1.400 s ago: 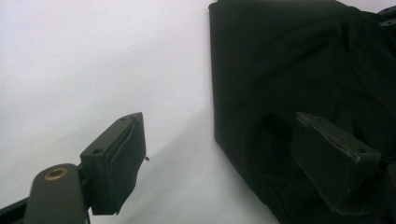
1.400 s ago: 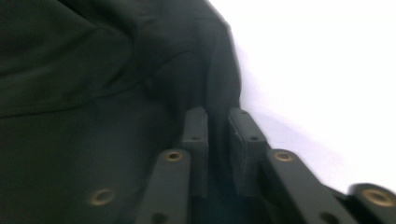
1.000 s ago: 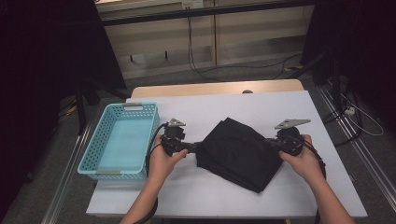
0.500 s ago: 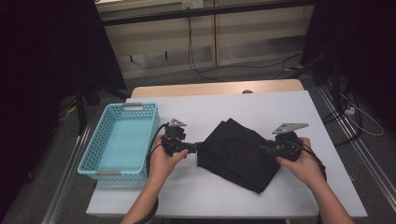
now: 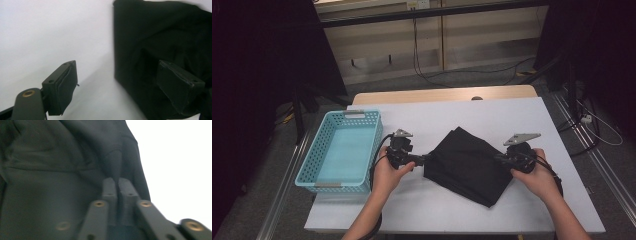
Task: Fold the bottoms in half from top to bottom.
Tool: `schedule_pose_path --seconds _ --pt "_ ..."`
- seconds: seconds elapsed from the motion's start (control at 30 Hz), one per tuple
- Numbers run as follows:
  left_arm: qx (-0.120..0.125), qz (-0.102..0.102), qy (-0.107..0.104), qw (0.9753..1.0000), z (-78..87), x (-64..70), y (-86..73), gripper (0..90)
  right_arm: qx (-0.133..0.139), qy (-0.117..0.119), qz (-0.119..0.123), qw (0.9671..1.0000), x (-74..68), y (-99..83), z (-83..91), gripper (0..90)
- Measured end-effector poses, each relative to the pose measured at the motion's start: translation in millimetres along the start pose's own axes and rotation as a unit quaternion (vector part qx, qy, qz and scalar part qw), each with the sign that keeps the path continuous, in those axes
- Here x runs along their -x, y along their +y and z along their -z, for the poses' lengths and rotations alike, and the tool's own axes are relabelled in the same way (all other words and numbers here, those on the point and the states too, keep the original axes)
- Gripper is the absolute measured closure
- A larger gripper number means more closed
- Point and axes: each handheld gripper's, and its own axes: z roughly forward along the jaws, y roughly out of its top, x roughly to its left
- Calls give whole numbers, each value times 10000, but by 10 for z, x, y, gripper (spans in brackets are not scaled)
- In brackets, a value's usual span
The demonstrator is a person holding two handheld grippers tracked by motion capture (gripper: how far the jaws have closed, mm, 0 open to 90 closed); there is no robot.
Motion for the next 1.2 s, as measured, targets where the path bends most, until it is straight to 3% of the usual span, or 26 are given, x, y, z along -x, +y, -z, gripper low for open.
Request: schedule_pose_path --seconds 0.2,0.43,0.53,0.67,0.73,0.87,1.0,1.03,1.2 --pt "-208 29 -106 9997 -52 8 -67 236 193 -67 -58 9998 -17 36 7 536" --pt "-455 2 -219 9987 -101 60 -179 388 241 -127 -254 9993 21 20 7 411" --pt "-503 -50 -217 9985 -82 73 -213 515 272 -156 -288 9991 35 15 11 387" --pt "-641 -20 -240 9977 -53 88 -242 782 331 -167 -289 9989 38 15 22 368" --pt "-660 17 -203 9976 -43 70 -230 856 339 -166 -310 9988 35 17 23 360" --pt "-531 162 -164 9983 12 -33 -175 871 355 -162 -340 9987 41 17 29 353" --pt "-314 185 91 9993 83 -165 -87 872 432 -162 -399 9981 68 15 45 343" --pt "-223 270 127 9993 91 -206 -61 872 444 -156 -413 9980 72 15 47 341" --pt "-191 405 347 9984 58 -352 83 871 448 -133 -431 9980 81 17 35 334"
